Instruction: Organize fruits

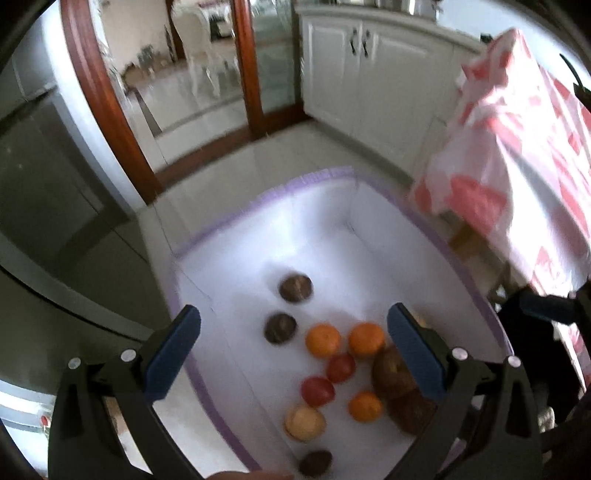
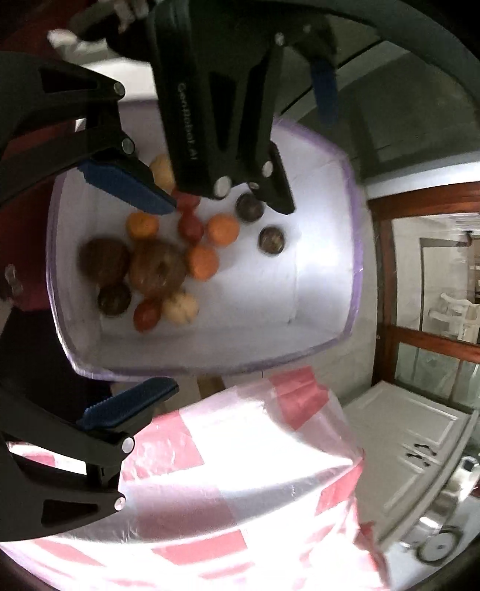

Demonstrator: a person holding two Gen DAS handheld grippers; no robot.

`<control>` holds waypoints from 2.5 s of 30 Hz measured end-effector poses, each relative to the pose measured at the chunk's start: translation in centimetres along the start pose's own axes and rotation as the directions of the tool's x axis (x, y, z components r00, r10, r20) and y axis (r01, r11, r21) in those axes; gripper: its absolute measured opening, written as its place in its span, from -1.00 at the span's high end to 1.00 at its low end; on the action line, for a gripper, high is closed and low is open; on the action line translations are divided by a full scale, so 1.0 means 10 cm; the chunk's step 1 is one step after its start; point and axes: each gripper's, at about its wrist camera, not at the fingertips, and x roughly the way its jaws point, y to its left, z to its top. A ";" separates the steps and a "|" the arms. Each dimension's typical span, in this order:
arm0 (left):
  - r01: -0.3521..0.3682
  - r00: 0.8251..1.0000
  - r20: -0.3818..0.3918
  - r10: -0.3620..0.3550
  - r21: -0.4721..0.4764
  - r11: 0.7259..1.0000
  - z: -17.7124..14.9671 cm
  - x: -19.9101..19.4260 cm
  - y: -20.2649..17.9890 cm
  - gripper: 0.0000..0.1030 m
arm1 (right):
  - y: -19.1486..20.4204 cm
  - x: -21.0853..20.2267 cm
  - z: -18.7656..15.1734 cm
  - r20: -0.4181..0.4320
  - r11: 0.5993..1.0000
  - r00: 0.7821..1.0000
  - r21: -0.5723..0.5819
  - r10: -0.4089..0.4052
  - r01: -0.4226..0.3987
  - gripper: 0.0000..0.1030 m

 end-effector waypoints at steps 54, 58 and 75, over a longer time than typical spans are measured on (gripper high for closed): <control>0.024 0.989 -0.146 -0.033 -0.059 0.998 -0.17 0.33 0.04 -0.97 | 0.03 0.34 -0.12 -0.086 0.997 0.994 0.042 0.071 -0.068 -0.69; 0.025 0.989 -0.146 -0.034 -0.061 0.998 -0.17 0.34 0.04 -0.97 | 0.03 0.34 -0.12 -0.086 0.997 0.994 0.042 0.072 -0.069 -0.69; -0.001 0.991 -0.135 -0.006 -0.053 0.999 -0.16 0.31 0.03 -0.97 | 0.04 0.34 -0.14 -0.083 0.996 0.994 0.043 0.076 -0.072 -0.69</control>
